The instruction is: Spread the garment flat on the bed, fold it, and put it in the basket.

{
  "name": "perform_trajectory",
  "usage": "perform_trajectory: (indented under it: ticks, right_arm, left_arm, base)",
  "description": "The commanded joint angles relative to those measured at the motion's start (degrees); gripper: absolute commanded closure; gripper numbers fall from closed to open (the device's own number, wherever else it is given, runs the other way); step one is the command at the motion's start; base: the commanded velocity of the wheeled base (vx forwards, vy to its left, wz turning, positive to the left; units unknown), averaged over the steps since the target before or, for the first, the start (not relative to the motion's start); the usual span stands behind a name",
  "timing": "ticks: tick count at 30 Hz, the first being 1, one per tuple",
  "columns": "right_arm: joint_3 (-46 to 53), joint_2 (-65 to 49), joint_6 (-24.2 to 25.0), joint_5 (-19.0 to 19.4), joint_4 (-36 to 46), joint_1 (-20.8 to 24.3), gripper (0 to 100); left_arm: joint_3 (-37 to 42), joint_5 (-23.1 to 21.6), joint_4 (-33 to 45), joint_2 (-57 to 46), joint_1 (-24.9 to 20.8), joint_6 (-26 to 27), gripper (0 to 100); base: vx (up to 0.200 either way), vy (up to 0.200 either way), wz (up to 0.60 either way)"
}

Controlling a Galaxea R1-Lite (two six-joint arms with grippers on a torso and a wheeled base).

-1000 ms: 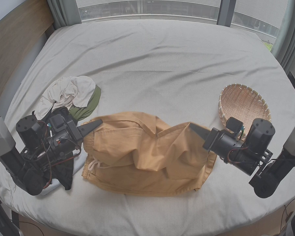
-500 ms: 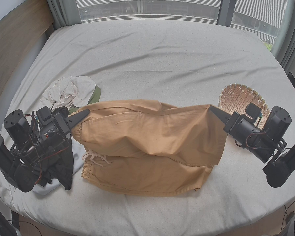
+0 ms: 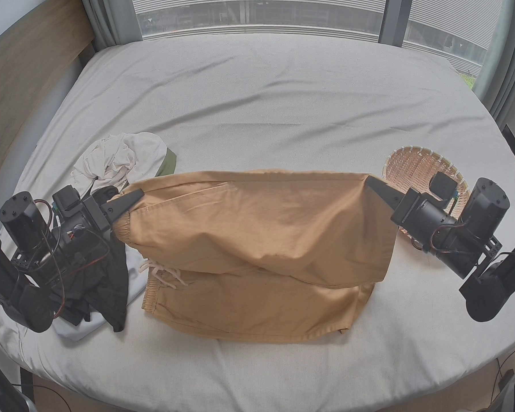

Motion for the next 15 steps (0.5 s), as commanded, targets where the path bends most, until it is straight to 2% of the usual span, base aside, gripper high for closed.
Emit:
perform_trajectory:
  ticks: [1, 15]
  right_arm:
    - [-0.3, 0.0, 0.0, 0.1, 0.0, 0.0, 100]
    - [-1.2, 0.0, 0.0, 0.5, 0.0, -1.6, 100]
  left_arm:
    - [-0.1, -0.1, 0.0, -0.2, 0.6, -0.2, 100]
    - [-0.9, -0.2, 0.1, 0.2, 2.0, -0.4, 100]
  base:
    - [0.000, 0.000, 0.00]
    - [0.000, 0.000, 0.00]
